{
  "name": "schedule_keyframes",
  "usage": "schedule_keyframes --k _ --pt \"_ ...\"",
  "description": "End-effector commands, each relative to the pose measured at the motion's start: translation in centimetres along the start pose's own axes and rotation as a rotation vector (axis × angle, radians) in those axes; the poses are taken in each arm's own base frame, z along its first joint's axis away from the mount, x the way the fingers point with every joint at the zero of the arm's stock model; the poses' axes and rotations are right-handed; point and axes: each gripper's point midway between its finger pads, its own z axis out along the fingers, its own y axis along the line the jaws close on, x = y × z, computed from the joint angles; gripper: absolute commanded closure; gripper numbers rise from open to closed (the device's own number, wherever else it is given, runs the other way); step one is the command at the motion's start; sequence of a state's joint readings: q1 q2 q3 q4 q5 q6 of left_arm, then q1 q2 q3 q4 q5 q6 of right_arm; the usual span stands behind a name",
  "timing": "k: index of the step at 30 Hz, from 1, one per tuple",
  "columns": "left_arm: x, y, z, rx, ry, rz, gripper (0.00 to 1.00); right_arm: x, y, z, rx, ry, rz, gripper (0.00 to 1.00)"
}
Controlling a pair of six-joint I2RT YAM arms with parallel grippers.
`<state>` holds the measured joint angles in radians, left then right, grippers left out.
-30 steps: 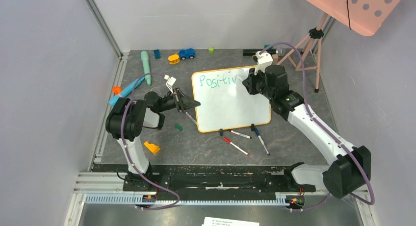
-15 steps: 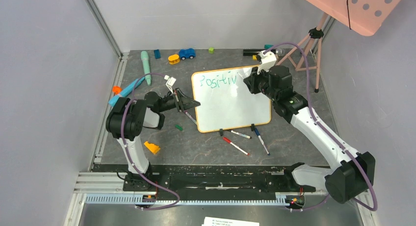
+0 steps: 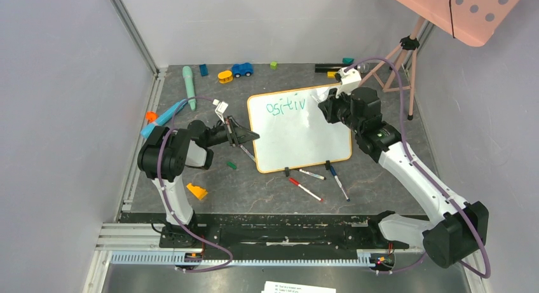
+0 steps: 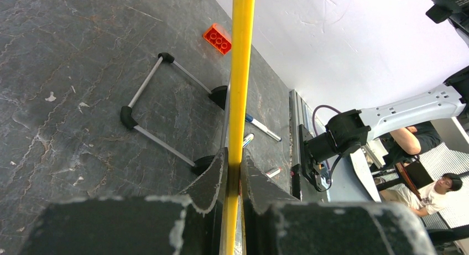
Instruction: Write a sentence on the whiteboard
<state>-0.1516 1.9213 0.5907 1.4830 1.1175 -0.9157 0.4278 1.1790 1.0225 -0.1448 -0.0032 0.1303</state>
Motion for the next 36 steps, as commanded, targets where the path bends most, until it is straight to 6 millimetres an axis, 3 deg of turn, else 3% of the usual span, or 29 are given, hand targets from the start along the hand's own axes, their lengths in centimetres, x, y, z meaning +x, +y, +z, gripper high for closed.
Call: schedule_keyframes --k 1,24,36 --pt "-0.2 -0.7 -0.1 0.031 -0.008 0.097 0.98 -1.7 -0.3 -0.7 0.014 -0.06 -0.005 1.0" --pt "-0.4 -0.9 -0.1 0.038 -0.005 0.102 0.98 -2.7 -0.1 2.1 0.006 -0.049 -0.003 1.0" --pt "-0.4 -0.9 -0.1 0.038 -0.006 0.102 0.98 -2.0 -0.4 3.0 0.022 -0.028 0.002 1.0"
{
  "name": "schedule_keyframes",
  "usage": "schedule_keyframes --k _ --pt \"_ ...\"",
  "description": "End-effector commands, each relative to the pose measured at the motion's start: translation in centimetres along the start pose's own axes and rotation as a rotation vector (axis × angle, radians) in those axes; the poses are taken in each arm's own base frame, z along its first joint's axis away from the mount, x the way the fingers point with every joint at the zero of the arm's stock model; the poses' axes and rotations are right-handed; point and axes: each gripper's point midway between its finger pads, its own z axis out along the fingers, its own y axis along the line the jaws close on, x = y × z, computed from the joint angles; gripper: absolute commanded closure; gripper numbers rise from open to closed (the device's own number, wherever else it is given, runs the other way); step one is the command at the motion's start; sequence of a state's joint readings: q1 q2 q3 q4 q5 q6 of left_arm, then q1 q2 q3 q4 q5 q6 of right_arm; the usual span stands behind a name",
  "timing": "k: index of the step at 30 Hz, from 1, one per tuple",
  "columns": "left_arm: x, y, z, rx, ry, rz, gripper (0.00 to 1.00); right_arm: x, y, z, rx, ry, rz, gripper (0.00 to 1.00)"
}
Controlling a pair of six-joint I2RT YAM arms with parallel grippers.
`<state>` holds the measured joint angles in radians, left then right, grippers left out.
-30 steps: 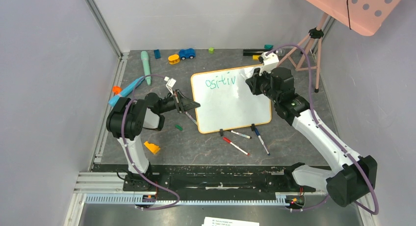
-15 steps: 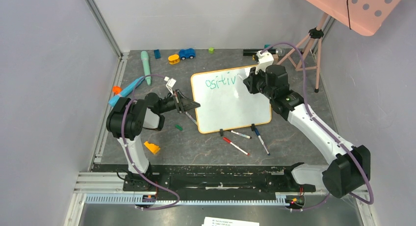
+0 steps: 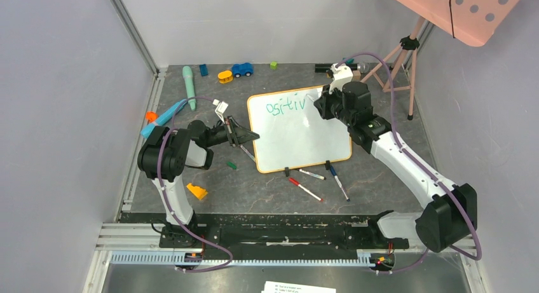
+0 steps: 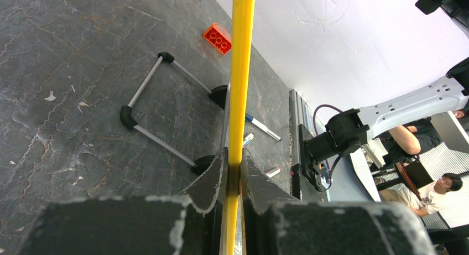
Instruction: Write a sentence on the whiteboard
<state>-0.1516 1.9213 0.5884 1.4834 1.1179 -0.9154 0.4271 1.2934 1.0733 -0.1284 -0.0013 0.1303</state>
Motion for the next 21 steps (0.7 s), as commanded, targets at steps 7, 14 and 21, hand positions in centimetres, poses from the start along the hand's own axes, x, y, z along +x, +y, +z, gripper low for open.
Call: schedule_keyframes --k 7,14,21 --pt "-0.5 -1.0 -0.2 0.037 -0.007 0.106 0.98 -2.2 -0.1 0.4 0.004 -0.057 0.014 1.0" --pt "-0.5 -1.0 -0.1 0.037 -0.008 0.107 0.98 -1.8 -1.3 0.2 0.073 -0.047 0.019 1.0" --pt "-0.5 -0.9 -0.1 0.035 -0.009 0.105 0.98 -1.8 -0.1 0.5 0.004 -0.048 0.019 1.0"
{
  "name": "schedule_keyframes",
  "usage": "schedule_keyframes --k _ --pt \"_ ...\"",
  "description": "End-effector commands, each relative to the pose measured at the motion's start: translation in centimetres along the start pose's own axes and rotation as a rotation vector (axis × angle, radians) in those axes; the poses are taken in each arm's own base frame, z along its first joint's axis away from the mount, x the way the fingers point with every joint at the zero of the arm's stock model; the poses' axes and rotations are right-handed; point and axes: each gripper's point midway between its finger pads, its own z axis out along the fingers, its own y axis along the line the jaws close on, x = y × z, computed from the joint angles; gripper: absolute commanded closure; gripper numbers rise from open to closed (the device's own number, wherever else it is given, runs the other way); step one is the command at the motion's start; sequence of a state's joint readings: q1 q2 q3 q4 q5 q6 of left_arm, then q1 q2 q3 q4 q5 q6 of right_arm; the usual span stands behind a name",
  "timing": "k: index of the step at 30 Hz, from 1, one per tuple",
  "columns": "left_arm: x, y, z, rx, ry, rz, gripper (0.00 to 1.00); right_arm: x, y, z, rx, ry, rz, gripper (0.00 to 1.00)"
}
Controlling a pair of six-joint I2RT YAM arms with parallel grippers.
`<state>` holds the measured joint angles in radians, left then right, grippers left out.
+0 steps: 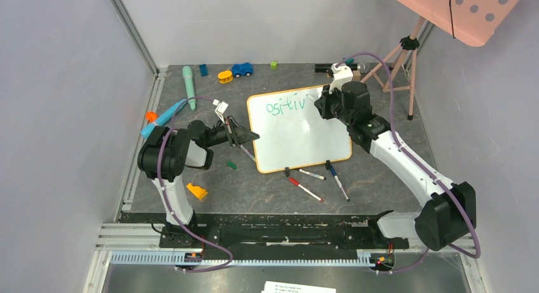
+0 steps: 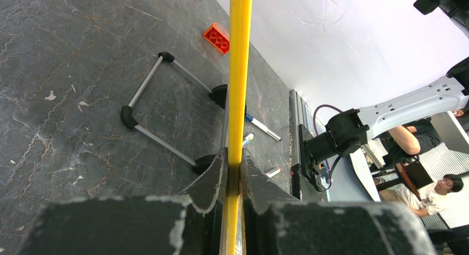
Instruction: Write a sentence on the whiteboard
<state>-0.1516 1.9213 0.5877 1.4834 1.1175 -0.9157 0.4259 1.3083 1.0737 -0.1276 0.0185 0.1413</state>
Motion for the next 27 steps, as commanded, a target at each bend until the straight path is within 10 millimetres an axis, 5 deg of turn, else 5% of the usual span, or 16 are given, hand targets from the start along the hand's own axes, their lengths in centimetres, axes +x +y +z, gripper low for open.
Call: schedule_keyframes --k 1,6,11,17,23,27 --pt "-0.5 -1.0 -0.1 0.037 -0.009 0.108 0.98 -2.1 0.3 0.0 -0.016 -0.056 0.009 1.0" --pt "-0.6 -1.0 -0.1 0.036 -0.011 0.108 0.98 -2.1 -1.1 -0.3 0.065 -0.061 0.024 1.0" --pt "-0.6 -1.0 -0.1 0.037 -0.01 0.108 0.98 -2.1 1.0 -0.1 -0.056 -0.054 -0.001 1.0" --pt "-0.6 -1.0 -0.1 0.036 -0.01 0.107 0.98 -2.0 -1.6 -0.6 0.088 -0.06 0.01 1.0" --pt "-0.6 -0.9 -0.1 0.037 -0.011 0.106 0.98 -2.0 0.2 -0.2 -0.016 -0.055 -0.01 1.0" --pt "-0.6 -1.0 -0.1 0.038 -0.01 0.108 0.98 -2.0 -1.4 -0.5 0.08 -0.06 0.016 1.0"
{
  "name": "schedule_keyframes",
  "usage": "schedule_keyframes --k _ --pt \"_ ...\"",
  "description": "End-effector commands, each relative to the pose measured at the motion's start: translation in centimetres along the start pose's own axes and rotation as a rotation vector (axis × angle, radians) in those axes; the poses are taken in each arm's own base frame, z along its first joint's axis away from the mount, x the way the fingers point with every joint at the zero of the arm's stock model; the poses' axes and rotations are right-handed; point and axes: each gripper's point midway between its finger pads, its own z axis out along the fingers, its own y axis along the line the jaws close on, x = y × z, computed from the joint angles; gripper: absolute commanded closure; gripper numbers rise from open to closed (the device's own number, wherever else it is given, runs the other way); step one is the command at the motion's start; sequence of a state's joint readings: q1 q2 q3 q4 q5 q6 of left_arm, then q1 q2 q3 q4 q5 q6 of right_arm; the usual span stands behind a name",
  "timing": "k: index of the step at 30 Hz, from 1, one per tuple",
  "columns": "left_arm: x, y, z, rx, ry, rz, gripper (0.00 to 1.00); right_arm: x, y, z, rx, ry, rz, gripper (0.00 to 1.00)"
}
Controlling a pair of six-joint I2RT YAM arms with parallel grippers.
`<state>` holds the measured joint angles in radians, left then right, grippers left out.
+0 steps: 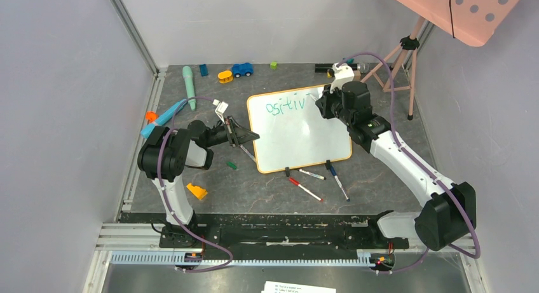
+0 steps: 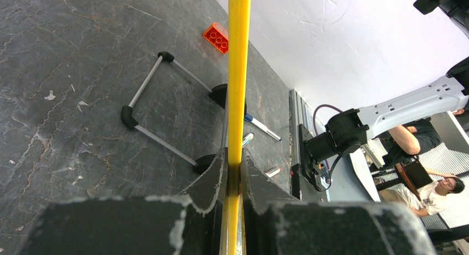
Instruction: Write a sentence on the whiteboard
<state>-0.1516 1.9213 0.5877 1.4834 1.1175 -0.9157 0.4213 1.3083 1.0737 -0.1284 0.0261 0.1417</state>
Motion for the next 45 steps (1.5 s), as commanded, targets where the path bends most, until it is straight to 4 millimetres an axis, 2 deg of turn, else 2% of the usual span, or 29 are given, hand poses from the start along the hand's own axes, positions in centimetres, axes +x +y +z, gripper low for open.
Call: schedule_keyframes --k 1,5,15,23,32,45 --pt "-0.6 -1.0 -0.1 0.037 -0.01 0.107 0.98 -2.0 -1.2 -0.6 0.074 -0.063 0.015 1.0" --pt "-0.7 -0.9 -0.1 0.038 -0.01 0.109 0.98 -2.0 0.4 -0.4 -0.022 -0.058 -0.011 1.0" --pt "-0.7 -1.0 -0.1 0.039 -0.01 0.11 0.98 -3.2 0.6 -1.7 -0.032 -0.098 -0.016 1.0" --pt "-0.7 -0.9 -0.1 0.037 -0.011 0.108 0.98 -1.8 0.8 -2.4 -0.057 -0.077 -0.013 1.0" --pt "-0.6 -1.0 -0.1 0.037 -0.011 0.108 0.98 -0.4 0.8 -1.8 -0.056 -0.042 -0.007 1.0" --pt "-0.7 -1.0 -0.1 0.038 -0.01 0.11 0.98 -0.8 0.7 -0.8 -0.05 -0.043 -0.017 1.0"
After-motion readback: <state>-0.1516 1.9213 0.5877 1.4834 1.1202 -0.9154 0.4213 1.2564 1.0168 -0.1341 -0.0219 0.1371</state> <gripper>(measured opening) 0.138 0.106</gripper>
